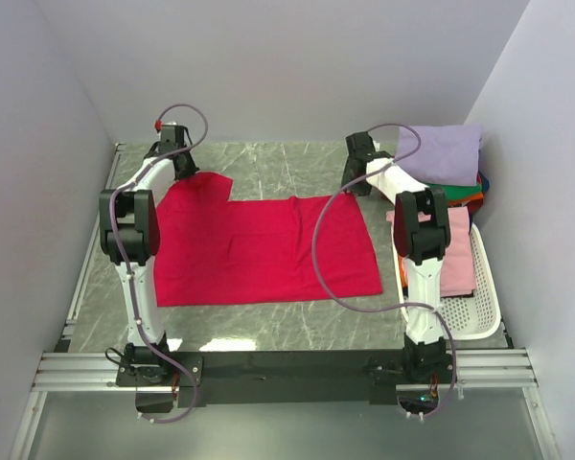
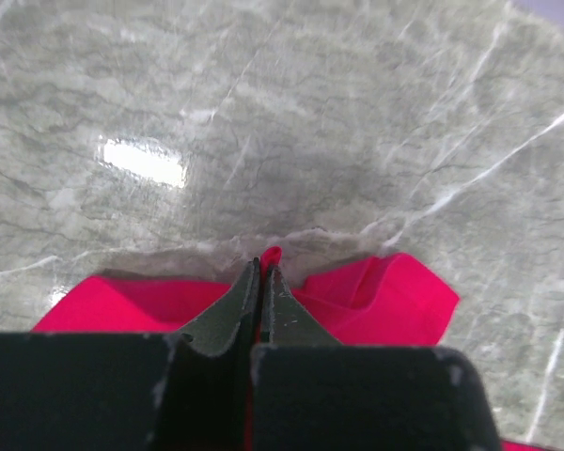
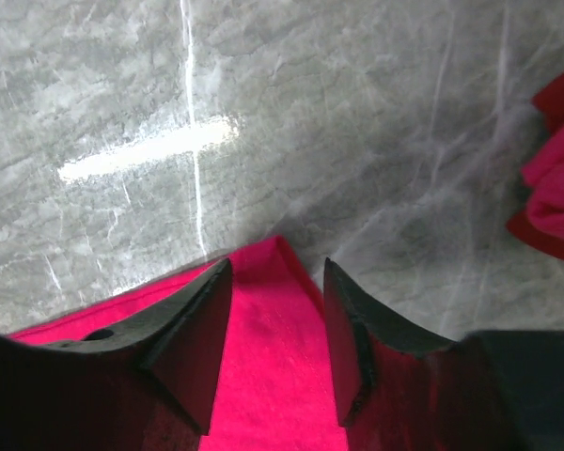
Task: Fold and stack the t-shirts
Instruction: Fold the tshirt
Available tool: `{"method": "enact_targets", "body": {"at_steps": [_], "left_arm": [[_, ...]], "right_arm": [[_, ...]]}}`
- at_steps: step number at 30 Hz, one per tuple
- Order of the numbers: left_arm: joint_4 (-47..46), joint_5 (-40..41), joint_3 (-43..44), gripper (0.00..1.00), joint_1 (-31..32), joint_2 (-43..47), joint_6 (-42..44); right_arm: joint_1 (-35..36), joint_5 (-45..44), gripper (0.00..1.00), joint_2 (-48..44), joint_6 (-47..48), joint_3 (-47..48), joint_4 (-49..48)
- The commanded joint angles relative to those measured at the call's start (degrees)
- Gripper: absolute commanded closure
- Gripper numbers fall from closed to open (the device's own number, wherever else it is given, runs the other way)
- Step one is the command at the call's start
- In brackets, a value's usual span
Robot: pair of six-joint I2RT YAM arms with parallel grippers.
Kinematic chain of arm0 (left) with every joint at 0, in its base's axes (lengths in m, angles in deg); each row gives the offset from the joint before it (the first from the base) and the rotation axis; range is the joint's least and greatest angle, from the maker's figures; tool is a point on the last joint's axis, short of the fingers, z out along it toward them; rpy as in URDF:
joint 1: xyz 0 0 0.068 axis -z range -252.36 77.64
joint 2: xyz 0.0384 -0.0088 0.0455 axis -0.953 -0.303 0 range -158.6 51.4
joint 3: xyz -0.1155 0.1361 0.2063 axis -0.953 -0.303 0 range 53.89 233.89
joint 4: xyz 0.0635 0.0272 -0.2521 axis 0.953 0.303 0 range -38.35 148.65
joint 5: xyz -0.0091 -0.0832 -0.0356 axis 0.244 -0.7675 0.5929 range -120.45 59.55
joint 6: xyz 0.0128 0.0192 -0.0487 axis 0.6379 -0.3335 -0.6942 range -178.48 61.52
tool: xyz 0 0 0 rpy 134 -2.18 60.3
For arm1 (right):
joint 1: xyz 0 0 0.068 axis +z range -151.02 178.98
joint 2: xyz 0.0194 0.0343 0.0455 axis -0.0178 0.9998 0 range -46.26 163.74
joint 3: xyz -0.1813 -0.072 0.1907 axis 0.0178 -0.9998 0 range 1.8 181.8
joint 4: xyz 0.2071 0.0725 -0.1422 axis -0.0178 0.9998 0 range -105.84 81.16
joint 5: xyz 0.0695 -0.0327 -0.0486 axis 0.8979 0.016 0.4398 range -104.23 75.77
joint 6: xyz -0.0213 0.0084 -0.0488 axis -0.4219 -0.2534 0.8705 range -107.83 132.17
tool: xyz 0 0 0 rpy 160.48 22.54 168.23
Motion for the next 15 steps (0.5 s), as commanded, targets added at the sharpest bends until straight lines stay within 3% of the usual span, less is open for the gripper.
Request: {"method": "enact_targets", "body": {"at_steps": [1, 9, 15], "left_arm": [[-1.70, -0.72, -0.14, 1.00, 0.22, 4.57, -0.01], [-1.52, -0.28, -0.23, 1.00, 0.22, 5.19, 0.34], [-1.69, -0.46, -0.66, 1.00, 0.22, 5.53, 0.25]], "right_arm": [[0.08, 0.79, 0.51, 0.82, -0.79, 3.94, 1.73], [0.08, 1.84, 0.55, 0.56, -1.41, 1.66, 1.92], [0.17, 1.76, 0.69, 1.18, -1.41, 2.19, 2.97]]}}
